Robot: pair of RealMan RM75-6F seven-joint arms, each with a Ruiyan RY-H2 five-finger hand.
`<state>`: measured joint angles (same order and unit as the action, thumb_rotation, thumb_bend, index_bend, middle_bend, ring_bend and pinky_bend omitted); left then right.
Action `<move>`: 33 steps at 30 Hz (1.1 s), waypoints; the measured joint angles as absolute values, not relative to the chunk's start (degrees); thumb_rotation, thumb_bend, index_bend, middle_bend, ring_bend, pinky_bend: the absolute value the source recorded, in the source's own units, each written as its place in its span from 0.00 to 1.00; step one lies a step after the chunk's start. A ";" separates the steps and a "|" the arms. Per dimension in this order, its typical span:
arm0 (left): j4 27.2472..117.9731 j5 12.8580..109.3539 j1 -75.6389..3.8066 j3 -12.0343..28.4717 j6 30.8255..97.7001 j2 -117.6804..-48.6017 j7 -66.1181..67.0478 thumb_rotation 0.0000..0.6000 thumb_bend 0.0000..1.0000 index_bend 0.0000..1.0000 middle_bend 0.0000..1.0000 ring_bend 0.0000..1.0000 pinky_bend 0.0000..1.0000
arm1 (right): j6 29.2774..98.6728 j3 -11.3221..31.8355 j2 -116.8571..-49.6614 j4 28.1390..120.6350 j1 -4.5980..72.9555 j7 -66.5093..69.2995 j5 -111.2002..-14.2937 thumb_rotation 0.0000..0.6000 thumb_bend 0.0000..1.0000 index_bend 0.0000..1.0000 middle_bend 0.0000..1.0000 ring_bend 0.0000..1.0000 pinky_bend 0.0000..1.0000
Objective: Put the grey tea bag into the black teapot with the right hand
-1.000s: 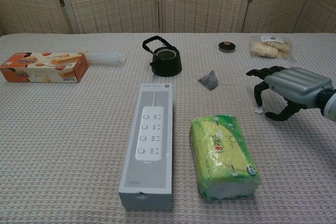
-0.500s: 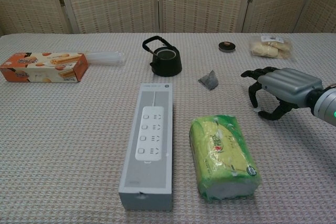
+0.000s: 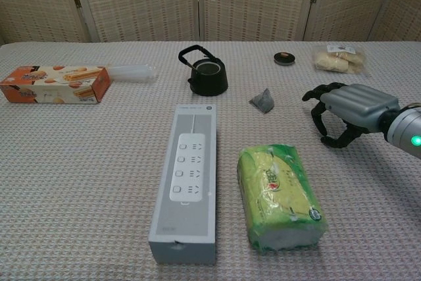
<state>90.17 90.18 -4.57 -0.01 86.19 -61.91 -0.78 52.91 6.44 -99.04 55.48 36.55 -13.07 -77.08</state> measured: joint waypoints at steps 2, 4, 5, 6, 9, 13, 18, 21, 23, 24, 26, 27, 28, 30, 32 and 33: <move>89.99 90.29 -4.58 -0.01 86.27 -61.99 -0.88 1.00 0.14 0.00 0.00 0.00 0.15 | 53.04 6.43 -99.07 55.48 36.59 -12.87 -77.22 1.00 0.33 0.64 0.11 0.00 0.00; 89.88 90.32 -4.62 0.00 86.27 -62.04 -0.96 1.00 0.14 0.00 0.00 0.00 0.15 | 53.37 6.40 -98.96 55.72 36.57 -12.69 -77.42 1.00 0.33 0.64 0.11 0.00 0.00; 89.84 90.32 -4.63 0.01 86.27 -62.05 -0.97 1.00 0.14 0.00 0.00 0.00 0.15 | 53.58 6.39 -98.87 55.90 36.54 -12.63 -77.52 1.00 0.33 0.64 0.11 0.00 0.00; 89.81 90.32 -4.62 0.02 86.30 -62.06 -0.99 1.00 0.14 0.00 0.00 0.00 0.15 | 53.83 6.39 -98.74 56.12 36.50 -12.57 -77.62 1.00 0.33 0.64 0.11 0.00 0.00; 89.71 90.30 -4.61 0.07 86.39 -62.10 -1.05 1.00 0.14 0.00 0.00 0.00 0.15 | 54.98 6.45 -98.08 57.28 36.27 -12.47 -77.98 1.00 0.33 0.64 0.11 0.00 0.00; 89.66 90.56 -4.55 -0.01 86.62 -62.10 -1.04 1.00 0.14 0.00 0.00 0.00 0.15 | 57.02 6.67 -96.53 59.94 35.72 -12.64 -78.45 1.00 0.33 0.64 0.11 0.00 0.00; 89.70 90.86 -4.40 -0.11 87.01 -62.17 -0.69 1.00 0.14 0.00 0.00 0.00 0.15 | 59.79 7.15 -94.07 64.29 34.95 -13.07 -79.01 1.00 0.33 0.64 0.12 0.00 0.00; 89.76 91.13 -4.32 -0.17 87.26 -62.19 -0.56 1.00 0.14 0.00 0.00 0.00 0.15 | 61.50 7.63 -92.37 67.57 34.59 -13.46 -79.41 1.00 0.33 0.64 0.12 0.00 0.00; 89.87 91.27 -4.28 -0.24 87.35 -62.18 -0.56 1.00 0.14 0.00 0.00 0.00 0.15 | 62.76 8.05 -91.14 70.05 34.43 -14.02 -79.80 1.00 0.33 0.64 0.12 0.00 0.00; 89.92 91.31 -4.28 -0.25 87.37 -62.17 -0.53 1.00 0.14 0.00 0.00 0.00 0.15 | 63.33 8.23 -90.63 71.15 34.37 -14.35 -79.98 1.00 0.33 0.64 0.12 0.00 0.00; 89.97 91.47 -4.31 -0.29 87.36 -62.17 -0.41 1.00 0.14 0.00 0.00 0.00 0.15 | 64.63 8.70 -89.41 73.82 34.24 -15.27 -80.40 1.00 0.33 0.64 0.12 0.00 0.00; 90.00 91.52 -4.33 -0.33 87.33 -62.16 -0.42 1.00 0.14 0.00 0.00 0.00 0.15 | 65.16 8.93 -88.87 74.98 34.20 -15.77 -80.55 1.00 0.33 0.64 0.12 0.00 0.00; 90.03 91.53 -4.33 -0.35 87.31 -62.13 -0.45 1.00 0.14 0.00 0.00 0.00 0.15 | 65.81 9.28 -88.12 76.55 34.16 -16.54 -80.70 1.00 0.33 0.64 0.12 0.00 0.00; 90.07 91.52 -4.30 -0.38 87.32 -62.08 -0.56 1.00 0.14 0.00 0.00 0.00 0.15 | 66.67 9.92 -86.98 78.87 34.14 -17.79 -80.80 1.00 0.33 0.64 0.12 0.00 0.00; 90.10 91.57 -4.28 -0.41 87.35 -61.99 -0.67 1.00 0.14 0.00 0.00 0.00 0.15 | 67.38 10.84 -85.65 81.52 34.21 -19.19 -80.68 1.00 0.33 0.64 0.12 0.00 0.00; 90.10 91.58 -4.29 -0.43 87.32 -61.98 -0.69 1.00 0.14 0.00 0.00 0.00 0.15 | 67.58 11.27 -85.09 82.63 34.27 -19.76 -80.53 1.00 0.33 0.64 0.12 0.00 0.00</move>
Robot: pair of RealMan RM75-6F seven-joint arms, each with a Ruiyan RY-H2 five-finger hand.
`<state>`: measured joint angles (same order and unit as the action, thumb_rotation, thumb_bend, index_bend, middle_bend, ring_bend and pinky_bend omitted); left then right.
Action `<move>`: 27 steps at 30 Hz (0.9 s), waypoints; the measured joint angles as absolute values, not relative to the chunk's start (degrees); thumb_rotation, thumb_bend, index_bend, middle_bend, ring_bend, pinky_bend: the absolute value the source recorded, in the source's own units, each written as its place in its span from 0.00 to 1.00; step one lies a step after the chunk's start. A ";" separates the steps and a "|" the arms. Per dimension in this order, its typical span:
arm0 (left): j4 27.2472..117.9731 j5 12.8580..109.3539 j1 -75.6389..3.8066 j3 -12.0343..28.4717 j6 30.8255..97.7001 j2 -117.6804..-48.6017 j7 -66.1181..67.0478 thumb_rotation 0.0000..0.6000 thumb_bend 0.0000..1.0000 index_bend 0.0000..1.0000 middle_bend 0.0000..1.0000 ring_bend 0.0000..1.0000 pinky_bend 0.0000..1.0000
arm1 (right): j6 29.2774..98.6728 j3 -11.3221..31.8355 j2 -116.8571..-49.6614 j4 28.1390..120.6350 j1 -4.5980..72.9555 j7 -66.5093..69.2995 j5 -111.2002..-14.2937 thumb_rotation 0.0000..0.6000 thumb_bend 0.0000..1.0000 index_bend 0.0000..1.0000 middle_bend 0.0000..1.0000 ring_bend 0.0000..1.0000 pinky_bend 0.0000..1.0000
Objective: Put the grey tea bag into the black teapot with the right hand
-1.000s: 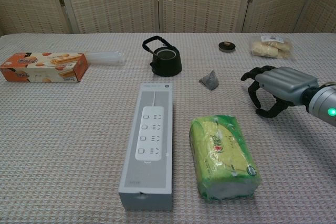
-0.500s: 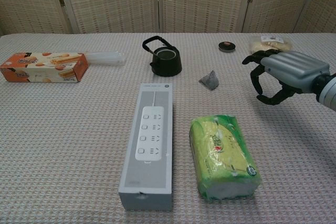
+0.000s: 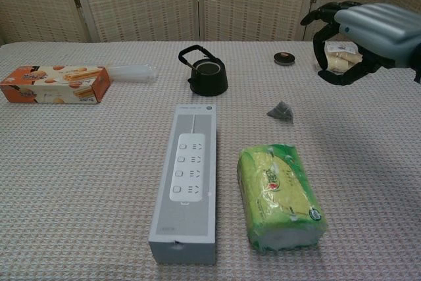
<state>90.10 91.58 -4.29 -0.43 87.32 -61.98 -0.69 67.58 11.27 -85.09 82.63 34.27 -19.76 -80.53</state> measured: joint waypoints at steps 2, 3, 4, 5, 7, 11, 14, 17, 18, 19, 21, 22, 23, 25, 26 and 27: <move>90.11 91.62 -4.33 -0.48 87.21 -61.89 -0.82 1.00 0.14 0.00 0.00 0.00 0.15 | 67.88 12.32 -83.85 85.08 34.51 -21.15 -79.99 1.00 0.33 0.64 0.13 0.00 0.00; 90.12 91.62 -4.33 -0.50 87.20 -61.84 -0.88 1.00 0.14 0.00 0.00 0.00 0.15 | 67.97 12.78 -83.35 86.03 34.64 -21.79 -79.71 1.00 0.33 0.64 0.13 0.00 0.00; 90.13 91.61 -4.32 -0.50 87.20 -61.79 -1.00 1.00 0.14 0.00 0.00 0.00 0.15 | 68.10 13.38 -82.76 87.18 34.85 -22.66 -79.34 1.00 0.33 0.64 0.13 0.00 0.00; 90.14 91.57 -4.31 -0.49 87.21 -61.75 -1.09 1.00 0.14 0.00 0.00 0.00 0.15 | 68.22 13.83 -82.37 87.94 35.03 -23.29 -79.07 1.00 0.33 0.64 0.13 0.00 0.00; 90.13 91.44 -4.31 -0.45 87.16 -61.62 -1.34 1.00 0.14 0.00 0.00 0.00 0.15 | 68.51 14.78 -81.75 89.31 35.48 -24.48 -78.53 1.00 0.33 0.64 0.13 0.00 0.00; 90.04 91.15 -4.46 -0.34 86.85 -61.36 -2.08 1.00 0.14 0.00 0.00 0.00 0.15 | 68.95 15.89 -81.25 90.90 36.24 -25.92 -77.72 1.00 0.33 0.64 0.13 0.00 0.00; 89.93 90.84 -4.57 -0.22 86.58 -61.07 -3.04 1.00 0.14 0.00 0.00 0.00 0.15 | 68.93 16.75 -81.13 91.69 36.99 -26.52 -76.87 1.00 0.33 0.64 0.13 0.00 0.00; 89.81 90.36 -4.66 -0.06 86.32 -60.75 -3.94 1.00 0.14 0.00 0.00 0.00 0.15 | 68.51 17.65 -81.17 92.20 38.01 -27.06 -75.94 1.00 0.33 0.64 0.13 0.00 0.00; 89.78 90.24 -4.68 -0.02 86.25 -60.67 -4.18 1.00 0.14 0.00 0.00 0.00 0.15 | 68.40 17.94 -81.22 92.30 38.34 -27.22 -75.71 1.00 0.33 0.64 0.13 0.00 0.00; 89.73 90.09 -4.71 0.04 86.15 -60.57 -4.51 1.00 0.14 0.00 0.00 0.00 0.15 | 68.29 18.32 -81.33 92.40 38.79 -27.42 -75.43 1.00 0.33 0.64 0.13 0.00 0.00; 89.61 89.79 -4.79 0.14 85.90 -60.45 -5.01 1.00 0.14 0.00 0.00 0.00 0.15 | 68.12 18.93 -81.55 92.47 39.51 -27.64 -75.01 1.00 0.33 0.64 0.13 0.00 0.00; 89.54 89.54 -4.87 0.19 85.60 -60.39 -5.29 1.00 0.14 0.00 0.00 0.00 0.15 | 67.96 19.37 -81.72 92.45 40.04 -27.74 -74.71 1.00 0.33 0.64 0.13 0.00 0.00; 89.50 89.34 -4.94 0.22 85.32 -60.35 -5.48 1.00 0.14 0.00 0.00 0.00 0.15 | 67.81 19.72 -81.86 92.39 40.47 -27.82 -74.44 1.00 0.33 0.64 0.13 0.00 0.00; 89.39 88.91 -5.15 0.27 84.62 -60.22 -6.00 1.00 0.14 0.00 0.00 0.00 0.15 | 67.29 20.58 -82.21 92.07 41.55 -28.04 -73.55 1.00 0.33 0.64 0.13 0.00 0.00; 89.33 88.77 -5.24 0.29 84.38 -60.16 -6.26 1.00 0.14 0.00 0.00 0.00 0.15 | 66.98 20.95 -82.37 91.88 42.03 -28.14 -73.05 1.00 0.33 0.64 0.13 0.00 0.00; 89.27 88.63 -5.32 0.32 84.16 -60.10 -6.53 1.00 0.14 0.00 0.00 0.00 0.15 | 66.63 21.34 -82.53 91.66 42.54 -28.25 -72.49 1.00 0.33 0.64 0.13 0.00 0.00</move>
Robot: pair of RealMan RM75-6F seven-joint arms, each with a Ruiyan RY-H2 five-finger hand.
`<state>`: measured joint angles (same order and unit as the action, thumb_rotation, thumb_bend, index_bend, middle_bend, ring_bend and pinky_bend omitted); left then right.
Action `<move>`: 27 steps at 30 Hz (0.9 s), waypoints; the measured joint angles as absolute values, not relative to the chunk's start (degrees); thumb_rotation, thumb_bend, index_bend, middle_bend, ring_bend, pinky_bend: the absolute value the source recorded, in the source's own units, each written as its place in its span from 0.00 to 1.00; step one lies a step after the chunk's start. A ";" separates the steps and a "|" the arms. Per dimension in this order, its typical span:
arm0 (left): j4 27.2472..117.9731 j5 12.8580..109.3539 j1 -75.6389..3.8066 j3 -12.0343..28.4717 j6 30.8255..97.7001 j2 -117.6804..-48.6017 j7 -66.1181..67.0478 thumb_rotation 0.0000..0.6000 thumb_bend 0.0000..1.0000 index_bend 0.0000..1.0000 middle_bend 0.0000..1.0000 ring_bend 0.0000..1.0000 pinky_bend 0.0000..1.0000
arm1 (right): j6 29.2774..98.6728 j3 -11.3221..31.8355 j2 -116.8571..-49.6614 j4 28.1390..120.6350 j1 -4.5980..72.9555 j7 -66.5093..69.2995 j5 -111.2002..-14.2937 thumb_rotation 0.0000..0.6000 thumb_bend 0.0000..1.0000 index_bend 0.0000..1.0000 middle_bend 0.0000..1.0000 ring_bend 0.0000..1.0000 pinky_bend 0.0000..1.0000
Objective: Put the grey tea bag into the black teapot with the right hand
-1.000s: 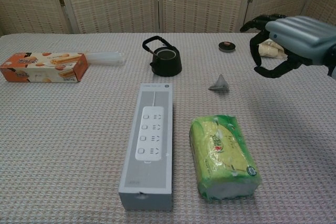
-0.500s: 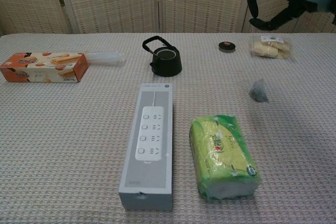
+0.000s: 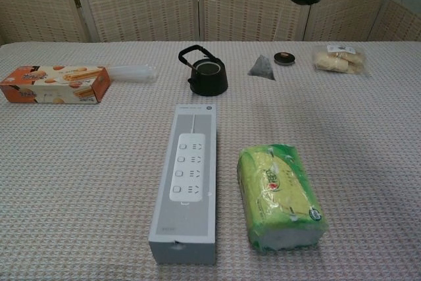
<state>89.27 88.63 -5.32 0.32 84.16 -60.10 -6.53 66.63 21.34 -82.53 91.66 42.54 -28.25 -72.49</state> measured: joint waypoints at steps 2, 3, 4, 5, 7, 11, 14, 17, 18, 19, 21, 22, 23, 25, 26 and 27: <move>89.09 88.22 -5.51 0.40 83.64 -59.96 -7.19 1.00 0.14 0.00 0.00 0.00 0.15 | 65.74 22.25 -82.96 90.93 43.90 -28.57 -71.13 1.00 0.33 0.64 0.13 0.00 0.00; 89.01 87.99 -5.59 0.44 83.35 -59.89 -7.46 1.00 0.14 0.00 0.00 0.00 0.15 | 65.38 22.64 -83.18 90.55 44.51 -28.74 -70.53 1.00 0.33 0.64 0.13 0.00 0.00; 88.87 87.66 -5.72 0.51 82.93 -59.79 -7.85 1.00 0.14 0.00 0.00 0.00 0.15 | 64.94 23.15 -83.48 90.02 45.31 -28.96 -69.74 1.00 0.33 0.64 0.13 0.00 0.00; 88.77 87.40 -5.82 0.57 82.63 -59.72 -8.17 1.00 0.14 0.00 0.00 0.00 0.15 | 64.63 23.52 -83.71 89.61 45.89 -29.09 -69.16 1.00 0.33 0.64 0.13 0.00 0.00; 88.51 86.84 -6.04 0.75 82.05 -59.54 -8.95 1.00 0.14 0.00 0.00 0.00 0.15 | 64.00 24.23 -84.25 88.59 47.15 -29.32 -67.96 1.00 0.33 0.64 0.13 0.00 0.00; 88.06 85.75 -6.30 1.14 81.22 -59.20 -10.49 1.00 0.14 0.00 0.00 0.00 0.15 | 62.87 25.04 -85.22 86.60 49.20 -29.51 -66.13 1.00 0.33 0.64 0.13 0.00 0.00; 87.75 85.32 -6.45 1.36 80.83 -58.97 -11.46 1.00 0.14 0.00 0.00 0.00 0.15 | 61.99 25.39 -86.08 84.88 50.72 -29.53 -64.85 1.00 0.34 0.64 0.14 0.00 0.00; 87.37 85.20 -6.66 1.42 80.33 -58.77 -12.42 1.00 0.14 0.00 0.00 0.00 0.15 | 61.25 25.72 -87.16 82.82 52.26 -29.49 -63.88 1.00 0.34 0.64 0.14 0.00 0.00; 87.26 85.17 -6.73 1.44 80.19 -58.71 -12.71 1.00 0.14 0.00 0.00 0.00 0.15 | 60.97 25.83 -87.55 82.13 52.76 -29.45 -63.48 1.00 0.34 0.64 0.14 0.00 0.00; 87.12 85.15 -6.81 1.45 80.00 -58.63 -13.11 1.00 0.14 0.00 0.00 0.00 0.15 | 60.53 25.99 -88.07 81.15 53.48 -29.41 -62.92 1.00 0.34 0.64 0.14 0.00 0.00; 86.90 85.09 -6.91 1.46 79.76 -58.50 -13.74 1.00 0.14 0.00 0.00 0.00 0.15 | 59.85 26.23 -88.86 79.58 54.63 -29.38 -62.12 1.00 0.34 0.64 0.14 0.00 0.00; 86.73 85.04 -6.94 1.48 79.68 -58.41 -14.15 1.00 0.14 0.00 0.00 0.00 0.15 | 59.41 26.40 -89.41 78.47 55.44 -29.39 -61.62 1.00 0.34 0.64 0.14 0.00 0.00; 86.62 85.00 -6.95 1.50 79.64 -58.35 -14.43 1.00 0.14 0.00 0.00 0.00 0.15 | 59.10 26.53 -89.84 77.62 56.05 -29.38 -61.27 1.00 0.34 0.64 0.14 0.00 0.00; 86.33 84.84 -6.92 1.56 79.63 -58.23 -14.98 1.00 0.14 0.00 0.00 0.00 0.15 | 58.33 26.84 -90.86 75.64 57.48 -29.26 -60.48 1.00 0.34 0.64 0.14 0.00 0.00; 86.27 84.80 -6.90 1.57 79.64 -58.19 -15.15 1.00 0.14 0.00 0.00 0.00 0.15 | 58.00 26.96 -91.27 74.82 58.07 -29.20 -60.16 1.00 0.34 0.64 0.14 0.00 0.00; 86.22 84.78 -6.87 1.57 79.65 -58.15 -15.33 1.00 0.14 0.00 0.00 0.00 0.15 | 57.67 27.06 -91.68 74.02 58.65 -29.14 -59.85 1.00 0.35 0.64 0.14 0.00 0.00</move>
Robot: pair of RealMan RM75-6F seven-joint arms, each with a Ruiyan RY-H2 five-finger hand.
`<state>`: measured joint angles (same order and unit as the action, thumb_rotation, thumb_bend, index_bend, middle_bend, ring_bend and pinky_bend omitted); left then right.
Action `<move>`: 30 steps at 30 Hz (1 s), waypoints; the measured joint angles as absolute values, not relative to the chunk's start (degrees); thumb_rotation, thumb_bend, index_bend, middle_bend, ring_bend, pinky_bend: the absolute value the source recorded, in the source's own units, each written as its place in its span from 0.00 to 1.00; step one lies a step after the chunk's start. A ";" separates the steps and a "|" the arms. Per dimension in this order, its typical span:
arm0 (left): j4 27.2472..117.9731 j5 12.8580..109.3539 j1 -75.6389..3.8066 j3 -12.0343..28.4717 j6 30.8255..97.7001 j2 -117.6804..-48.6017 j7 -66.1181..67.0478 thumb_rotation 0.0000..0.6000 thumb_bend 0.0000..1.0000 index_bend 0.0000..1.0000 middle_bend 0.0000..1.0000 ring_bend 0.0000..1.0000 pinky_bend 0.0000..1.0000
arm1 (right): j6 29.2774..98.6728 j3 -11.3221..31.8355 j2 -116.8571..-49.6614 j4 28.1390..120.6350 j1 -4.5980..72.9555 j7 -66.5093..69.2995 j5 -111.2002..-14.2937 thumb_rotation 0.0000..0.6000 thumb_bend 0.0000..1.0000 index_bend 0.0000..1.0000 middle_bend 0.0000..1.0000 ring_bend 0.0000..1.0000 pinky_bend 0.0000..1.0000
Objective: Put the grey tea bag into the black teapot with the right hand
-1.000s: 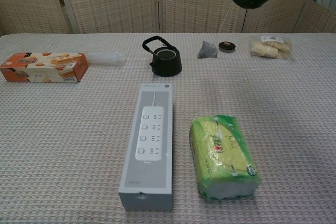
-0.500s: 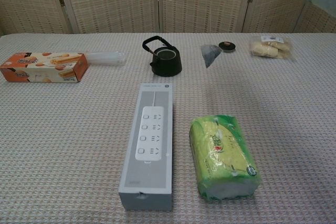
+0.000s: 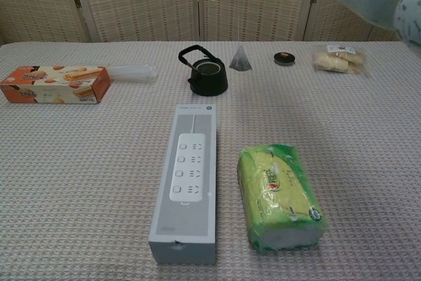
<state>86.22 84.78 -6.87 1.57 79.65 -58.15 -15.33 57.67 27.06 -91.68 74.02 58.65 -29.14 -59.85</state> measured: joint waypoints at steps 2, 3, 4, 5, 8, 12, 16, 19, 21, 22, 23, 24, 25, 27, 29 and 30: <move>86.08 84.67 -6.79 1.59 79.69 -58.08 -15.67 1.00 0.14 0.00 0.00 0.00 0.15 | 56.95 27.24 -92.56 72.25 59.92 -29.04 -59.15 1.00 0.35 0.64 0.14 0.00 0.00; 86.01 84.60 -6.77 1.61 79.69 -58.06 -15.78 1.00 0.14 0.00 0.00 0.00 0.15 | 56.67 27.30 -92.90 71.53 60.42 -29.02 -58.88 1.00 0.35 0.64 0.14 0.00 0.00; 85.94 84.53 -6.74 1.62 79.67 -58.03 -15.91 1.00 0.14 0.00 0.00 0.00 0.15 | 56.31 27.38 -93.34 70.58 61.06 -28.97 -58.52 1.00 0.35 0.64 0.14 0.00 0.00; 85.89 84.49 -6.73 1.63 79.65 -58.02 -16.00 1.00 0.14 0.00 0.00 0.00 0.15 | 56.03 27.45 -93.64 69.90 61.51 -28.90 -58.24 1.00 0.35 0.64 0.14 0.00 0.00; 85.77 84.39 -6.78 1.63 79.40 -57.99 -16.18 1.00 0.14 0.00 0.00 0.00 0.15 | 55.17 27.69 -94.52 67.71 62.91 -28.49 -57.38 1.00 0.35 0.64 0.14 0.00 0.00; 85.65 84.26 -6.90 1.68 79.13 -57.99 -16.23 1.00 0.14 0.00 0.00 0.00 0.15 | 54.32 27.91 -95.55 65.21 64.48 -27.78 -56.58 1.00 0.35 0.64 0.14 0.00 0.00; 85.71 84.10 -6.98 1.75 78.99 -58.00 -16.07 1.00 0.14 0.00 0.00 0.00 0.15 | 53.16 27.98 -96.45 62.95 66.06 -27.15 -55.87 1.00 0.35 0.64 0.14 0.00 0.00; 85.78 84.02 -6.91 1.83 79.16 -57.97 -16.03 1.00 0.14 0.00 0.00 0.00 0.15 | 52.26 28.01 -97.18 61.25 67.25 -26.79 -55.33 1.00 0.35 0.64 0.14 0.00 0.00; 85.77 83.97 -6.87 1.85 79.20 -57.96 -16.08 1.00 0.14 0.00 0.00 0.00 0.15 | 51.86 28.01 -97.67 60.20 67.90 -26.55 -55.10 1.00 0.35 0.64 0.14 0.00 0.00; 85.74 83.93 -6.87 1.86 79.18 -57.94 -16.11 1.00 0.14 0.00 0.00 0.00 0.15 | 51.64 27.99 -97.99 59.51 68.23 -26.37 -54.98 1.00 0.35 0.64 0.14 0.00 0.00; 85.72 83.88 -6.87 1.87 79.14 -57.93 -16.16 1.00 0.14 0.00 0.00 0.00 0.15 | 51.49 27.97 -98.23 58.99 68.50 -26.26 -54.90 1.00 0.35 0.64 0.14 0.00 0.00; 85.68 83.83 -6.87 1.88 79.09 -57.91 -16.22 1.00 0.14 0.00 0.00 0.00 0.15 | 51.34 27.94 -98.46 58.48 68.75 -26.14 -54.82 1.00 0.35 0.64 0.14 0.00 0.00; 85.63 83.76 -6.87 1.88 79.00 -57.90 -16.31 1.00 0.14 0.00 0.00 0.00 0.15 | 51.13 27.91 -98.77 57.78 69.07 -25.97 -54.69 1.00 0.35 0.64 0.14 0.00 0.00; 85.56 83.66 -6.88 1.90 78.90 -57.86 -16.44 1.00 0.14 0.00 0.00 0.00 0.15 | 50.68 27.85 -99.23 56.70 69.53 -25.63 -54.46 1.00 0.35 0.64 0.14 0.00 0.00; 85.51 83.50 -6.87 1.93 78.80 -57.85 -16.58 1.00 0.14 0.00 0.00 0.00 0.15 | 50.13 27.80 -99.73 55.46 70.05 -25.11 -54.23 1.00 0.35 0.64 0.14 0.00 0.00; 85.49 83.42 -6.88 1.96 78.75 -57.84 -16.62 1.00 0.14 0.00 0.00 0.00 0.15 | 49.92 27.78 -99.95 54.94 70.28 -24.87 -54.17 1.00 0.35 0.64 0.14 0.00 0.00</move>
<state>85.49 83.42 -6.88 1.96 78.75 -57.84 -16.62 49.92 27.78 -99.95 54.94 70.28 -24.87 -54.17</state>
